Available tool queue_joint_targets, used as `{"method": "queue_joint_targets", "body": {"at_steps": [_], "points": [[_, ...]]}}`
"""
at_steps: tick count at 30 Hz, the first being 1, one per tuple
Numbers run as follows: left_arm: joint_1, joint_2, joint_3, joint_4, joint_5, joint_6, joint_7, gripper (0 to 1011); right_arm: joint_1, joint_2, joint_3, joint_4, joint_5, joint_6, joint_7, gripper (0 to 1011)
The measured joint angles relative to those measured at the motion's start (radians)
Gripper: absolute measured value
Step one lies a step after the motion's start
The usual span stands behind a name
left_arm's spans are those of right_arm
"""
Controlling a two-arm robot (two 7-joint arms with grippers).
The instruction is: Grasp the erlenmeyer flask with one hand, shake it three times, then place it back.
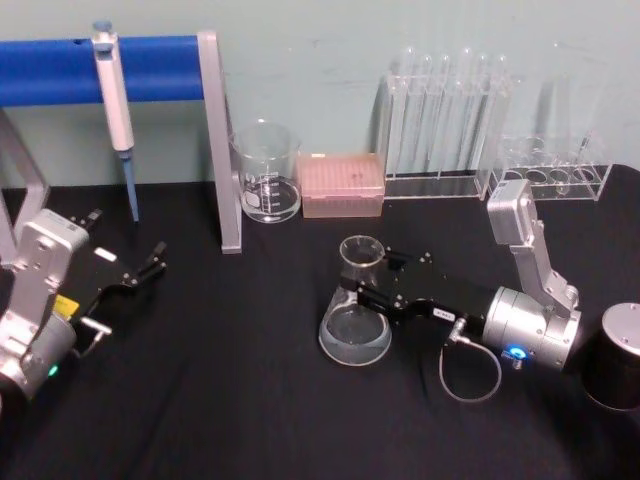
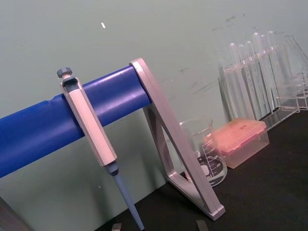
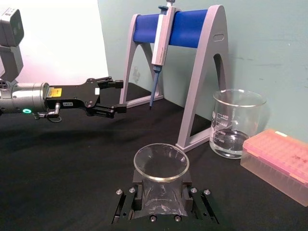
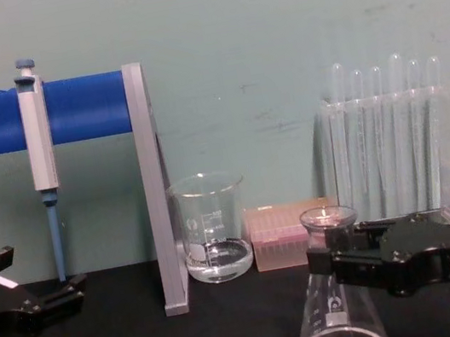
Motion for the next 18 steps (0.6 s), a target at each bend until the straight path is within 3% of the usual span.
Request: {"method": "queue_joint_targets", "body": {"at_steps": [6,13,18], "points": [[0.000,0.000,0.000,0.000,0.000,0.000,0.000,1001,0.000,0.000,0.000,0.001,-0.003,0.003,0.000,511],[0.000,0.000,0.000,0.000,0.000,0.000,0.000,1001,0.000,0.000,0.000,0.001,-0.003,0.003,0.000,785],[0.000,0.000,0.000,0.000,0.000,0.000,0.000,1001,0.000,0.000,0.000,0.001,-0.002,0.002,0.000,907]]}}
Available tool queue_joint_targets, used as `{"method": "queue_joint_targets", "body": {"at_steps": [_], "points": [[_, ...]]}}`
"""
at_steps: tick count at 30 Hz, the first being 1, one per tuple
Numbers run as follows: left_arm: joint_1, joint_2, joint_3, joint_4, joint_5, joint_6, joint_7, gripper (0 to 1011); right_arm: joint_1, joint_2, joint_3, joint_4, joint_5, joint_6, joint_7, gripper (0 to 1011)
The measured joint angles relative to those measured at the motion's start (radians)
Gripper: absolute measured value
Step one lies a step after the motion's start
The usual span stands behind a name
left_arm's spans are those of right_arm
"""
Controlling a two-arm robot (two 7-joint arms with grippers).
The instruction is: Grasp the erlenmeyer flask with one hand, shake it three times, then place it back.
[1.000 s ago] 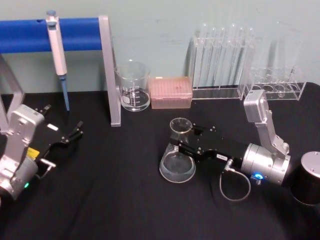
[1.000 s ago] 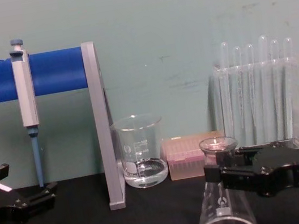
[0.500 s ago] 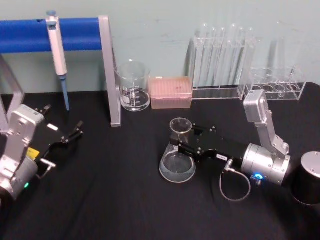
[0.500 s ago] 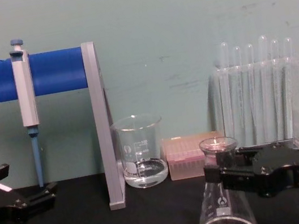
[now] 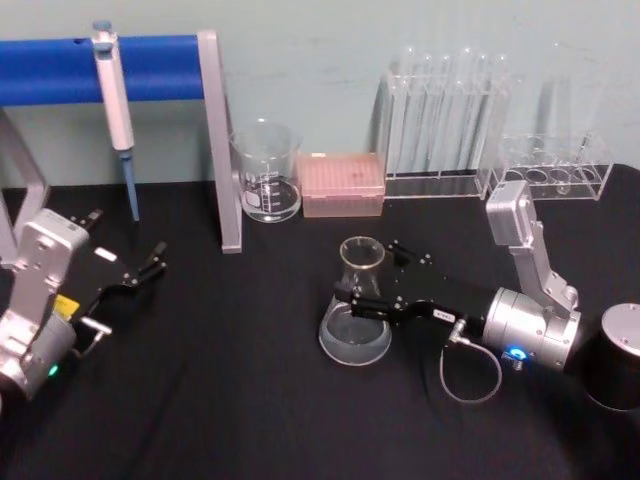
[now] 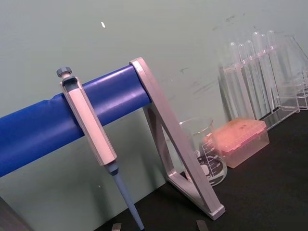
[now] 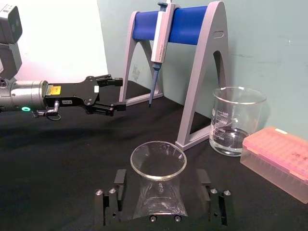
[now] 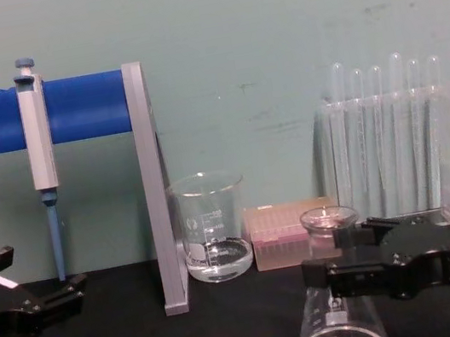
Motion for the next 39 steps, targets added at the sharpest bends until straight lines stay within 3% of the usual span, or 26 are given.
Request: {"method": "queue_joint_targets", "body": {"at_steps": [4,25,35,39], "points": [[0.000,0.000,0.000,0.000,0.000,0.000,0.000,1001,0.000,0.000,0.000,0.000,0.000,0.000,0.000,998],[0.000,0.000,0.000,0.000,0.000,0.000,0.000,1001,0.000,0.000,0.000,-0.001,0.002,-0.001,0.000,1000],[0.000,0.000,0.000,0.000,0.000,0.000,0.000,1001,-0.022,0.033,0.007,-0.042,0.004,0.025,-0.008,1000],[0.000,0.000,0.000,0.000,0.000,0.000,0.000,1001,-0.043,0.064,0.015,-0.080,0.009,0.046,-0.011,1000]]}}
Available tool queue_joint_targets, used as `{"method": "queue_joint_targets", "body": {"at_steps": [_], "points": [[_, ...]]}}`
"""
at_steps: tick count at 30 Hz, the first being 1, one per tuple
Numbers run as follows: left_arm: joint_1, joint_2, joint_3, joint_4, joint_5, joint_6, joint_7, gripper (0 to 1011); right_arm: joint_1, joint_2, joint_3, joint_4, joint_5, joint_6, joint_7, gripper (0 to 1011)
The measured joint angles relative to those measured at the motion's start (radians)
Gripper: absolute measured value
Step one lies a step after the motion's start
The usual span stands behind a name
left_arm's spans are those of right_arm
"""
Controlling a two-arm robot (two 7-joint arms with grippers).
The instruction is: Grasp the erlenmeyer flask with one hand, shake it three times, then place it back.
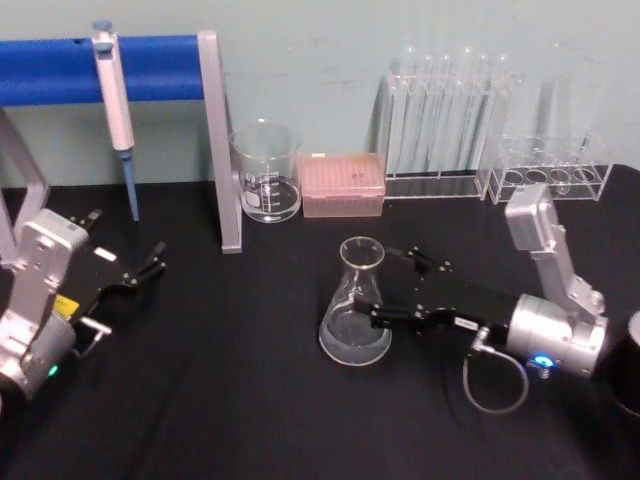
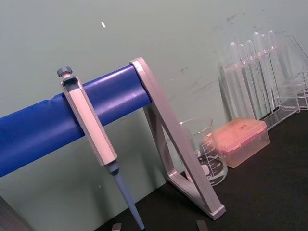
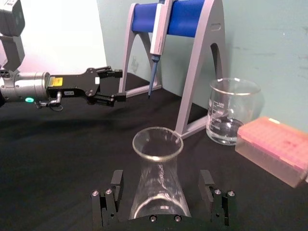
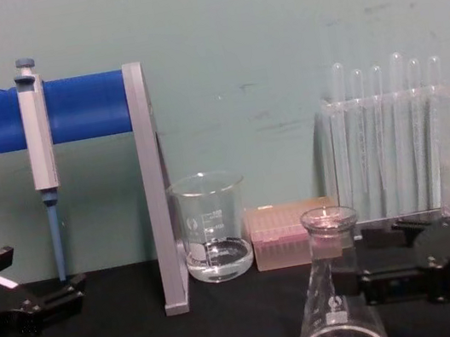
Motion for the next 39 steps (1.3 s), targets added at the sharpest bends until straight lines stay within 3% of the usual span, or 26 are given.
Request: {"method": "queue_joint_targets", "body": {"at_steps": [11,18,30,34,39], "points": [[0.000,0.000,0.000,0.000,0.000,0.000,0.000,1001,-0.076,0.102,0.050,-0.098,0.047,0.079,-0.038,1000],[0.000,0.000,0.000,0.000,0.000,0.000,0.000,1001,-0.086,0.111,0.086,-0.104,0.047,0.079,-0.099,1000],[0.000,0.000,0.000,0.000,0.000,0.000,0.000,1001,-0.032,0.036,0.145,-0.072,-0.003,0.023,-0.202,1000],[0.000,0.000,0.000,0.000,0.000,0.000,0.000,1001,-0.029,0.003,0.173,-0.073,-0.017,0.003,-0.260,1000],[0.000,0.000,0.000,0.000,0.000,0.000,0.000,1001,-0.049,-0.044,0.205,-0.093,-0.064,-0.013,-0.376,1000]]}}
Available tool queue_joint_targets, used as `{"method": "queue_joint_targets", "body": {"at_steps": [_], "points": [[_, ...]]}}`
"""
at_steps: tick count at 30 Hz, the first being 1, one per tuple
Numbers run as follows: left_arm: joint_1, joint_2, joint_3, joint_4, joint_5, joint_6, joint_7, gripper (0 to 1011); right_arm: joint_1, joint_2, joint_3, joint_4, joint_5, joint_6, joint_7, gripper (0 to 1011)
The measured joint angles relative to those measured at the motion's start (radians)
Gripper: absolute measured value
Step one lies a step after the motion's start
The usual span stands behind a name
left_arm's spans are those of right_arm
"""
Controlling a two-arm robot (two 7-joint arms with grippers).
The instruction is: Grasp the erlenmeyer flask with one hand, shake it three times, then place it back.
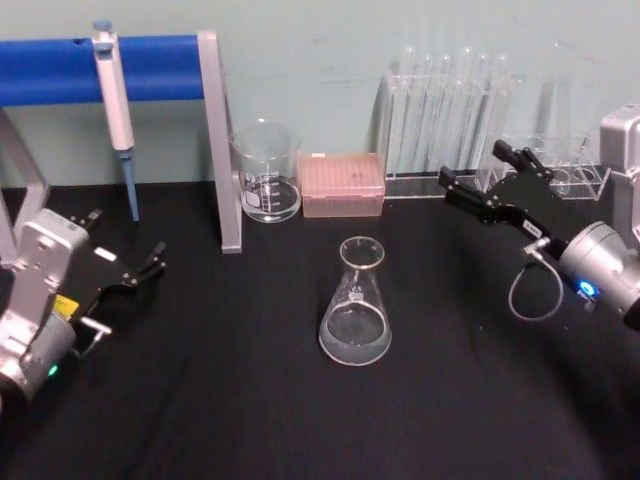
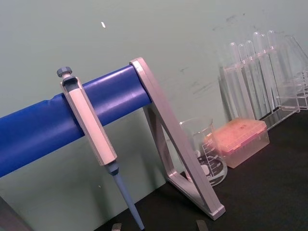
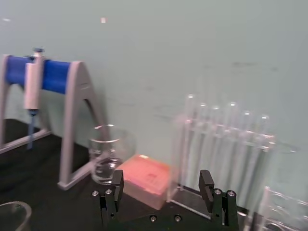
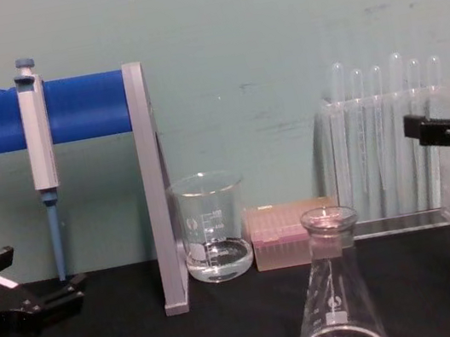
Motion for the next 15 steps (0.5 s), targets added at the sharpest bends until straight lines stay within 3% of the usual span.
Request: {"method": "queue_joint_targets", "body": {"at_steps": [9,15], "points": [[0.000,0.000,0.000,0.000,0.000,0.000,0.000,1001,-0.023,-0.040,0.005,0.014,-0.082,0.012,-0.102,1000],[0.000,0.000,0.000,0.000,0.000,0.000,0.000,1001,-0.029,-0.059,0.002,0.047,-0.106,0.032,-0.116,1000]]}}
